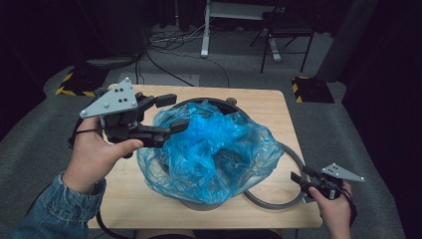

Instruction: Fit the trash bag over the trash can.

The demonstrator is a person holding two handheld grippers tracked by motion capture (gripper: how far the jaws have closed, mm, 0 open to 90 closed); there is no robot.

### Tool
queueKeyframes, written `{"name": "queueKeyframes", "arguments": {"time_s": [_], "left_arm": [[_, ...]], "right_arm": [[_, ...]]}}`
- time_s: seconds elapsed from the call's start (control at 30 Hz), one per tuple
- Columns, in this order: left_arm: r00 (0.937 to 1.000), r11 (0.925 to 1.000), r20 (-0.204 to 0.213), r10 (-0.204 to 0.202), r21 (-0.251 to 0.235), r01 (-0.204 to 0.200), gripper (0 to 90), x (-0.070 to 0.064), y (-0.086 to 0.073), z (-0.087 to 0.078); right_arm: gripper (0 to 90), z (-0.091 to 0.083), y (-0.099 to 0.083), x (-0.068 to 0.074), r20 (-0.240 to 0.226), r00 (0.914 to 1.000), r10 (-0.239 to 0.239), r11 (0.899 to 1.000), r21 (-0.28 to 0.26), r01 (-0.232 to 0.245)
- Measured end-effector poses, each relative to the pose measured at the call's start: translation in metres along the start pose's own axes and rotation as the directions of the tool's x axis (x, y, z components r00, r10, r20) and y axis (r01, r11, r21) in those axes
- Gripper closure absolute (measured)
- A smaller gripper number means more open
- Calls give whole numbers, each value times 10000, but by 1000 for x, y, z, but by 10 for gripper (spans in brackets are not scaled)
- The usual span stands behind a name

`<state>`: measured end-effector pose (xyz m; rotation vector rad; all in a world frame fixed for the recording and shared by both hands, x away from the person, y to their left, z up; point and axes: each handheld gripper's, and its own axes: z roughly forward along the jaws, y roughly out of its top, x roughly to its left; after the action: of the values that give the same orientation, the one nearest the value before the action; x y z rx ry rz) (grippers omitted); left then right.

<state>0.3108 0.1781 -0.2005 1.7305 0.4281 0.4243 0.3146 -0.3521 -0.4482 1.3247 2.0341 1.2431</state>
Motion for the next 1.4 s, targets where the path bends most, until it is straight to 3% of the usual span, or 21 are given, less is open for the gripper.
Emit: {"name": "queueKeyframes", "arguments": {"time_s": [0.2, 0.4, 0.6, 0.8, 0.83, 0.87, 0.9, 0.97, 1.03, 1.17, 1.2, 1.23, 1.27, 1.4], "left_arm": [[9955, 9993, -942, 35, 387, 2, 330, 17, -5, -4], [9906, 9964, -1349, -236, 769, 342, 332, 30, -22, 0], [9819, 9839, -1783, -642, 1531, 922, 332, 51, -48, 8], [9746, 9713, -1969, -1066, 1889, 1444, 336, 63, -63, 17], [9736, 9672, -1956, -1180, 1995, 1573, 353, 65, -65, 18], [9733, 9641, -1935, -1234, 2088, 1638, 437, 66, -67, 19], [9746, 9618, -1877, -1218, 2204, 1626, 437, 67, -69, 19], [9768, 9538, -1708, -1288, 2482, 1691, 572, 68, -72, 19], [9762, 9501, -1420, -1639, 2437, 1949, 683, 68, -73, 19], [9780, 9548, -1535, -1413, 2399, 1756, 744, 66, -71, 19], [9787, 9638, -1646, -1230, 2154, 1573, 802, 66, -69, 17], [9787, 9638, -1646, -1230, 2154, 1573, 882, 66, -69, 17], [9740, 9661, -2018, -1029, 2129, 1462, 890, 66, -66, 15], [9680, 9725, -2364, -839, 1922, 1312, 898, 69, -66, 14]], "right_arm": [[389, -7, 10, 4, -98, 9999, -73, 9995, -303, 70], [389, -8, 11, 6, -98, 9999, -131, 9993, -342, 128], [388, -4, 8, 5, -66, 9999, -86, 9997, -234, 84], [388, -3, 8, 6, -67, 9999, -134, 9997, -194, 132], [387, -3, 8, 6, -68, 9999, -132, 9997, -187, 131], [387, -2, 7, 5, -83, 9999, -125, 9997, -196, 124], [387, -2, 7, 5, -83, 9999, -125, 9997, -196, 124], [386, -2, 7, 5, -58, 9999, -100, 9998, -154, 99], [386, -2, 6, 5, -71, 9999, -76, 9999, -139, 75], [386, -1, 5, 4, -61, 10000, -47, 9999, -110, 46], [386, -1, 5, 4, -58, 10000, -39, 9999, -112, 39], [386, -1, 5, 4, -58, 10000, -39, 9999, -112, 39], [386, -1, 6, 4, -48, 10000, -78, 9999, -121, 77], [386, -1, 6, 5, -43, 9999, -114, 9999, -118, 113]]}}
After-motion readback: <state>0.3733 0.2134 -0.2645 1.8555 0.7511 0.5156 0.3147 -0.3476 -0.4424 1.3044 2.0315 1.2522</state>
